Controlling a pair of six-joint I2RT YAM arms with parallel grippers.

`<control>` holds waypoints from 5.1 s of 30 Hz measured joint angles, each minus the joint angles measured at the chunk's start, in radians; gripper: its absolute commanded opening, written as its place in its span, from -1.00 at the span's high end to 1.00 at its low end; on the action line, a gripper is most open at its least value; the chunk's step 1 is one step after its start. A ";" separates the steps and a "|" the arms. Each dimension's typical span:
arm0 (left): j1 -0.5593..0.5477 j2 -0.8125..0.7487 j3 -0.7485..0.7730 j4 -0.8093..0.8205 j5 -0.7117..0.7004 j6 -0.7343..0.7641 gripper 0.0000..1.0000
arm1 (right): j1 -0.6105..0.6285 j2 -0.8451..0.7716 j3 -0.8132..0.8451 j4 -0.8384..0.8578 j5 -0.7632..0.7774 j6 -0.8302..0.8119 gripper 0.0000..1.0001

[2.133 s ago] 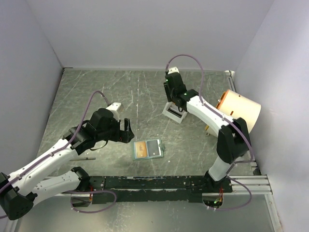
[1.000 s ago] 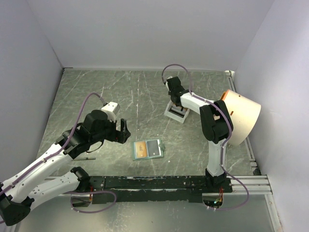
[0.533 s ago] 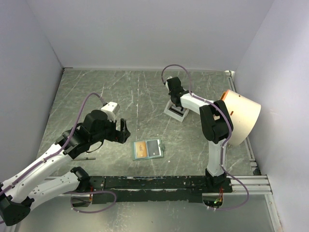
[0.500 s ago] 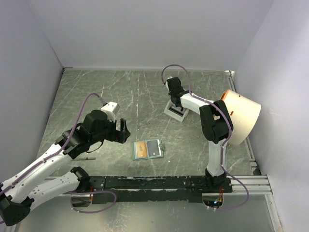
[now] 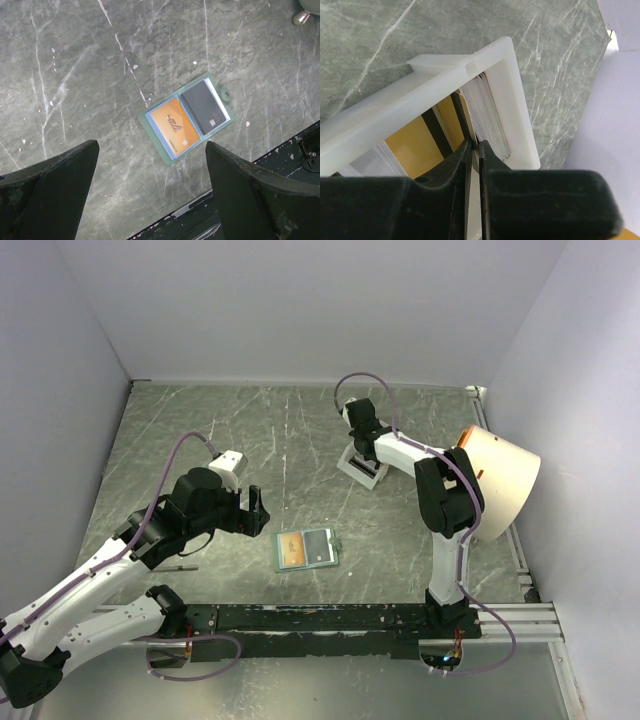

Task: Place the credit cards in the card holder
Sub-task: Pick up the credit card from the storage box, then insert the credit card into the card holder.

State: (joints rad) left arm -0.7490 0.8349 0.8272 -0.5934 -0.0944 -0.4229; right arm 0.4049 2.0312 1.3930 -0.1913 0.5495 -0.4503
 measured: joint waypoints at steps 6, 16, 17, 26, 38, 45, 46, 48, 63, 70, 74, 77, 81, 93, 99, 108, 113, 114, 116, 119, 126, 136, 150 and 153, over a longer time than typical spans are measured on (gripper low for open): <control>0.000 -0.001 0.000 0.000 0.000 0.000 -0.99 | 0.000 -0.010 0.011 -0.017 -0.008 -0.002 0.93; 0.000 -0.009 0.000 0.000 -0.009 0.000 -0.98 | 0.000 -0.049 0.032 -0.066 -0.023 0.006 1.00; 0.000 -0.009 0.000 0.000 -0.009 0.000 -0.98 | 0.000 -0.056 0.032 -0.069 -0.026 0.008 1.00; 0.000 -0.012 0.000 -0.001 -0.010 -0.005 -0.98 | 0.000 -0.090 0.031 -0.073 -0.047 0.016 0.97; 0.000 -0.029 -0.005 -0.003 -0.016 -0.012 -0.98 | -0.012 -0.068 0.028 -0.061 -0.068 0.018 0.93; 0.000 -0.018 -0.005 -0.003 -0.016 -0.011 -0.98 | -0.026 -0.053 0.028 -0.056 -0.079 0.017 0.90; 0.000 -0.018 -0.005 -0.003 -0.016 -0.011 -0.98 | -0.028 -0.053 0.028 -0.053 -0.080 0.016 0.89; 0.000 -0.018 -0.005 -0.003 -0.016 -0.011 -0.98 | -0.031 -0.053 0.028 -0.051 -0.083 0.016 0.86; 0.000 -0.017 -0.005 -0.003 -0.016 -0.011 -0.98 | -0.036 -0.052 0.038 -0.046 -0.091 0.001 0.97; 0.000 -0.017 -0.005 -0.003 -0.016 -0.011 -0.98 | -0.036 -0.052 0.052 -0.060 -0.098 0.003 0.94; 0.000 -0.017 -0.005 -0.003 -0.016 -0.011 -0.98 | -0.039 -0.052 0.070 -0.063 -0.109 0.006 1.00; 0.000 -0.017 -0.005 -0.003 -0.016 -0.011 -0.98 | -0.039 -0.052 0.070 -0.067 -0.121 0.009 0.94; 0.000 -0.017 -0.005 -0.003 -0.016 -0.011 -0.98 | -0.039 -0.052 0.070 -0.068 -0.125 0.016 1.00; 0.000 -0.017 -0.005 -0.003 -0.015 -0.011 -0.98 | -0.043 -0.052 0.071 -0.074 -0.125 0.027 1.00; 0.000 -0.017 -0.005 -0.003 -0.015 -0.011 -0.98 | -0.053 -0.052 0.071 -0.078 -0.144 0.028 1.00; 0.000 -0.017 -0.005 -0.003 -0.016 -0.011 -0.97 | -0.053 -0.052 0.080 -0.109 -0.169 0.043 1.00; 0.000 -0.011 -0.005 -0.003 -0.015 -0.011 -0.97 | -0.053 -0.071 0.101 -0.148 -0.169 0.071 1.00; 0.000 -0.008 -0.005 -0.003 -0.015 -0.011 -0.97 | -0.053 -0.080 0.101 -0.155 -0.169 0.076 1.00; 0.000 -0.002 -0.005 -0.003 -0.015 -0.011 -0.96 | -0.053 -0.097 0.101 -0.166 -0.169 0.086 1.00; 0.000 0.001 -0.006 -0.003 -0.015 -0.012 -0.95 | -0.053 -0.124 0.103 -0.186 -0.169 0.109 1.00; 0.000 0.009 -0.006 -0.001 0.000 -0.066 -0.84 | -0.045 -0.193 0.150 -0.270 -0.201 0.240 1.00; 0.000 0.056 -0.064 0.120 0.149 -0.252 -0.70 | 0.006 -0.497 0.023 -0.280 -0.353 0.518 1.00; 0.000 0.013 -0.070 0.331 0.283 -0.498 -0.50 | 0.047 -0.911 -0.482 0.085 -0.879 1.035 1.00; 0.000 -0.008 -0.080 0.383 0.282 -0.542 -0.46 | 0.076 -0.950 -0.545 0.166 -0.968 1.128 1.00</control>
State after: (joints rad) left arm -0.7490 0.8265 0.7475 -0.2108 0.1879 -0.9653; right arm 0.4808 1.0813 0.8482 -0.0254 -0.4183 0.6777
